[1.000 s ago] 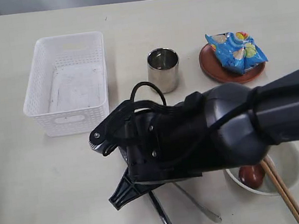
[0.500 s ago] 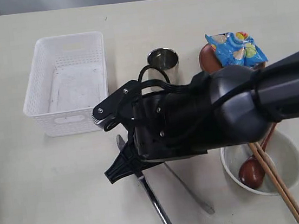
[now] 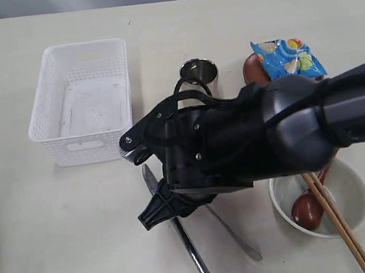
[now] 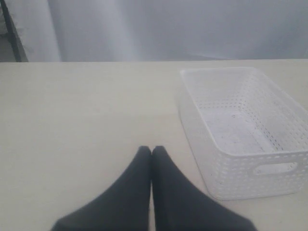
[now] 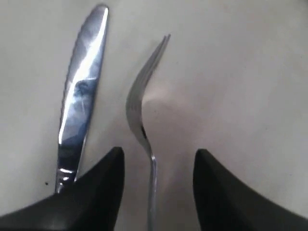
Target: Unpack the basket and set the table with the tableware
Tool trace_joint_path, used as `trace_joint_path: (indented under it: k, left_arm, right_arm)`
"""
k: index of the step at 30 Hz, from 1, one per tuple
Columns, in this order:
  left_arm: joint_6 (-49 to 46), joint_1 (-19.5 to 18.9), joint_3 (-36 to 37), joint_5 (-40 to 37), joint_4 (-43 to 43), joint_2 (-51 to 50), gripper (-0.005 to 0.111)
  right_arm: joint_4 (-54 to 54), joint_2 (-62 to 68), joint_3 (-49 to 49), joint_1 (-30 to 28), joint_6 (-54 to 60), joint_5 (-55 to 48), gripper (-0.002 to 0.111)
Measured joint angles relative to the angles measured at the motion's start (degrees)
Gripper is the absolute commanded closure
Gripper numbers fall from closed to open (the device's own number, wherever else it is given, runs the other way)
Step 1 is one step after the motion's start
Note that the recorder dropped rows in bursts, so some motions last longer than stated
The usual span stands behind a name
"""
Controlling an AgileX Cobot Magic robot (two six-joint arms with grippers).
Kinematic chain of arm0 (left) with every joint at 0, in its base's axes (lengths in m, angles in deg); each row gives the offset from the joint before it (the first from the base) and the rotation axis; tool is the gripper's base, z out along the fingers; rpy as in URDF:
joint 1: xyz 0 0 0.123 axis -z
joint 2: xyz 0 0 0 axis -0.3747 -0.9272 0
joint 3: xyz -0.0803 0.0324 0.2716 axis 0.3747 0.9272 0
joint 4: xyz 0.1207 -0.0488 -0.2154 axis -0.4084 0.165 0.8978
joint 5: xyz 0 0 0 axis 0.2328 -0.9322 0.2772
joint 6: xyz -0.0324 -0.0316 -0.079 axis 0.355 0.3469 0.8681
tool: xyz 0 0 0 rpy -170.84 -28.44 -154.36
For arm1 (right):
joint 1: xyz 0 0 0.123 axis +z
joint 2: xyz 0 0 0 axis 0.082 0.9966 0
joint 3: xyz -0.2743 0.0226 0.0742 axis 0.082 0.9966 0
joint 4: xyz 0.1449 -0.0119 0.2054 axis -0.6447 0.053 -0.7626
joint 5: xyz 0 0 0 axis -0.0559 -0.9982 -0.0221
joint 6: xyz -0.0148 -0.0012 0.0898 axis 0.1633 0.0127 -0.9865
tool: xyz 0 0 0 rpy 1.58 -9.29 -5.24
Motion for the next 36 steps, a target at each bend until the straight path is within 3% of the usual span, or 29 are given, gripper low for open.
trace_joint_path:
  k: [9,14,24,29,36]
  left_arm:
    - [0.0,0.0,0.0,0.0,0.0,0.0,0.107]
    - [0.0,0.0,0.0,0.0,0.0,0.0,0.107]
    - [0.0,0.0,0.0,0.0,0.0,0.0,0.107]
    - [0.0,0.0,0.0,0.0,0.0,0.0,0.107]
    - [0.0,0.0,0.0,0.0,0.0,0.0,0.107]
  right_arm:
    - [-1.6,0.2,0.0,0.0,0.3,7.9,0.071]
    - [-1.6,-0.4,0.0,0.0,0.3,7.7,0.054]
    - [-1.9,-0.9,0.0,2.0,0.3,3.6,0.033]
    - [-4.0,-0.9,0.0,2.9,1.9,-0.7,0.032]
    - [-10.4,1.4,0.0,3.1,7.5,1.8,0.032]
